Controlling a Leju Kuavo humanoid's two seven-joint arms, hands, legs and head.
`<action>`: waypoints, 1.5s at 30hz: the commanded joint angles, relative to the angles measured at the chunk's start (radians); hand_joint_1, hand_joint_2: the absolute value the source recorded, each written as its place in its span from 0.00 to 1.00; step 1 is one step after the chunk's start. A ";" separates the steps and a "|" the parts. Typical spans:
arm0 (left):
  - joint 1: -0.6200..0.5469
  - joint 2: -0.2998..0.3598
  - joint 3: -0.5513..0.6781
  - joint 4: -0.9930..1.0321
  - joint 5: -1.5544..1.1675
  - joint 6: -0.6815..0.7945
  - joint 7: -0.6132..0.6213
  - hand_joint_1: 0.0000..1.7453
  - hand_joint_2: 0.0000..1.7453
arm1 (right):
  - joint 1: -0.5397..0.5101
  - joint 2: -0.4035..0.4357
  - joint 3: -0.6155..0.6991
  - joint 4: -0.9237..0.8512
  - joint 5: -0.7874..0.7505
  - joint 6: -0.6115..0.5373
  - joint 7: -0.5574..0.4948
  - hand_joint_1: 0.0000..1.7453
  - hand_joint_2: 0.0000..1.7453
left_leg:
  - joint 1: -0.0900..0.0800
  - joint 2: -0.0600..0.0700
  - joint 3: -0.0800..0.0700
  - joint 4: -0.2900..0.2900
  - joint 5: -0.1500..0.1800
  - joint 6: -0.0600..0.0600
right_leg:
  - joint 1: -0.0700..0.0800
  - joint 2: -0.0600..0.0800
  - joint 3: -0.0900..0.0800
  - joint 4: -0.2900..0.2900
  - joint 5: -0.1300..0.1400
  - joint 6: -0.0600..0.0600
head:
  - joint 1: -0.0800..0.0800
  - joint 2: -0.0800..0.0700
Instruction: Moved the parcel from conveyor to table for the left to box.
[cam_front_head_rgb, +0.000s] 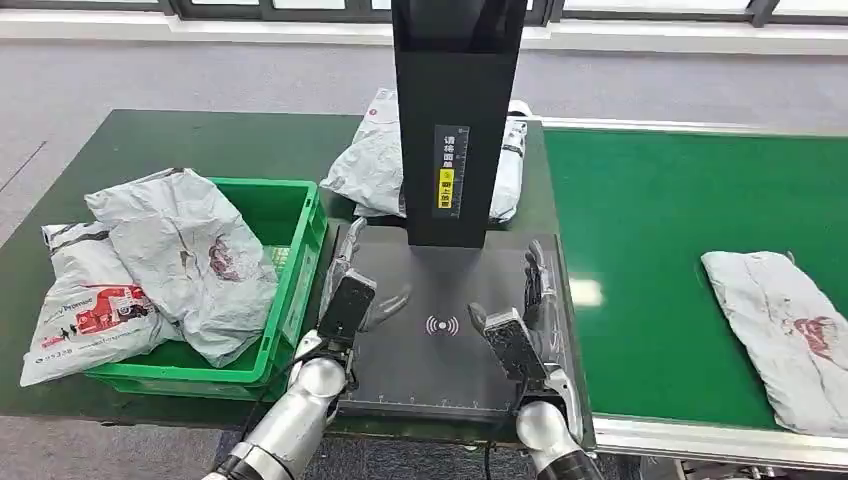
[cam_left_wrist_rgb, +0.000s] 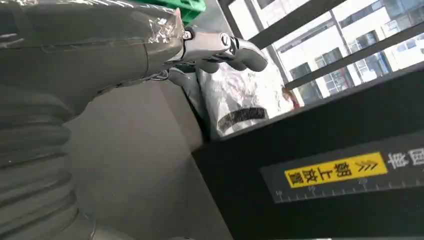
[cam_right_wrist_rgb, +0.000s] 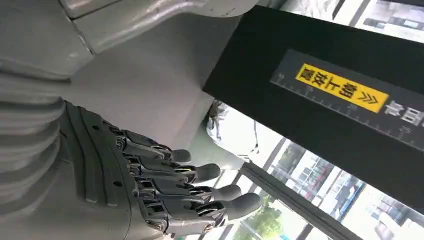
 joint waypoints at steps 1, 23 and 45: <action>-0.057 0.005 -0.036 0.116 0.005 0.007 -0.001 0.00 1.00 | -0.048 -0.016 0.028 0.105 -0.002 -0.006 0.003 0.00 1.00 | 0.000 0.002 0.000 -0.002 0.001 0.003 | 0.001 0.000 0.001 -0.002 0.002 -0.003 | 0.000 0.000; -0.045 -0.014 -0.003 0.140 0.128 -0.037 -0.061 0.00 1.00 | -0.130 -0.122 -0.752 0.309 0.928 -0.225 0.317 0.00 1.00 | -0.001 -0.001 0.000 -0.002 0.002 0.004 | 0.000 -0.003 0.002 -0.004 0.002 -0.003 | 0.000 0.000; -0.071 0.000 -0.005 0.172 0.135 -0.030 -0.080 0.00 1.00 | -0.159 -0.303 -0.733 0.578 1.190 -0.225 0.716 0.00 1.00 | -0.001 0.000 -0.002 0.000 0.000 0.003 | 0.000 0.000 -0.002 -0.001 0.002 -0.001 | 0.000 0.000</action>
